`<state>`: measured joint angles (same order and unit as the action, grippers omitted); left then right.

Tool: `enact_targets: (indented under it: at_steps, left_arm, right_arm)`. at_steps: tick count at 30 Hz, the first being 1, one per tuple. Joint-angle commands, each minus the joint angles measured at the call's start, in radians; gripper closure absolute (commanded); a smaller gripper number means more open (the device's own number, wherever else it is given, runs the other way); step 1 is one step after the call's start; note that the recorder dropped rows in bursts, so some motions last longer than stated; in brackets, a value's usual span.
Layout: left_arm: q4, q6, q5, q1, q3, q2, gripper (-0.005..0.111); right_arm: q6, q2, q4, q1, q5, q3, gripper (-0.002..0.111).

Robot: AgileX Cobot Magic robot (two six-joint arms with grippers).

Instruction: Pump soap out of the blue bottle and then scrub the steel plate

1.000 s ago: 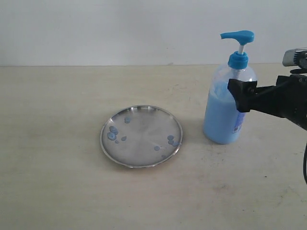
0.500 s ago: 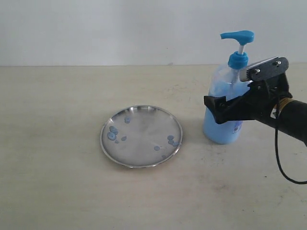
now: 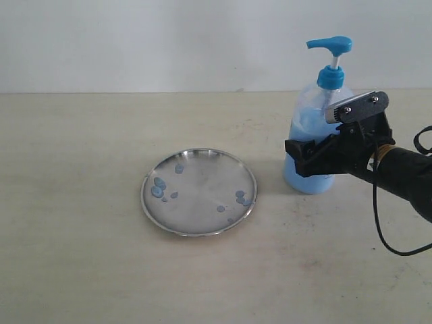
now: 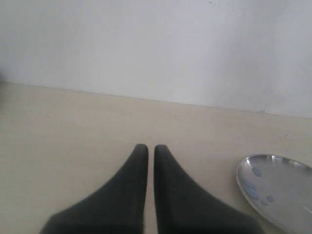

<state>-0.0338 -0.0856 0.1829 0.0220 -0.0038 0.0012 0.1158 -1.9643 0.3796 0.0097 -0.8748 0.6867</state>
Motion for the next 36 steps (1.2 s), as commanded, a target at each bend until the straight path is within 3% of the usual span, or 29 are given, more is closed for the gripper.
enact_targets:
  at_steps: [1, 14, 21, 26, 31, 36]
  left_arm:
    - [-0.003, 0.005, -0.001, -0.001, 0.004, -0.001, 0.102]
    - [-0.003, 0.005, -0.001, -0.001, 0.004, -0.001, 0.102]
    - [-0.003, 0.005, -0.001, -0.001, 0.004, -0.001, 0.102]
    - [-0.003, 0.005, -0.001, -0.001, 0.004, -0.001, 0.102]
    - [-0.020, -0.006, -0.053, -0.001, 0.004, -0.001, 0.102]
    - [-0.163, -0.084, -0.163, -0.001, 0.004, -0.001, 0.102]
  right_arm:
    - [0.006, -0.001, 0.000, 0.001, -0.010, 0.005, 0.108]
    - [0.066, -0.001, 0.002, 0.001, -0.014, 0.005, 0.108]
    - [0.066, -0.001, 0.153, 0.001, -0.092, 0.005, 0.108]
    - [0.068, -0.001, 0.160, 0.001, -0.100, 0.005, 0.108]
    - [0.075, -0.001, 0.167, 0.001, -0.063, 0.005, 0.108]
    - [0.050, -0.001, 0.167, 0.001, -0.079, 0.005, 0.108]
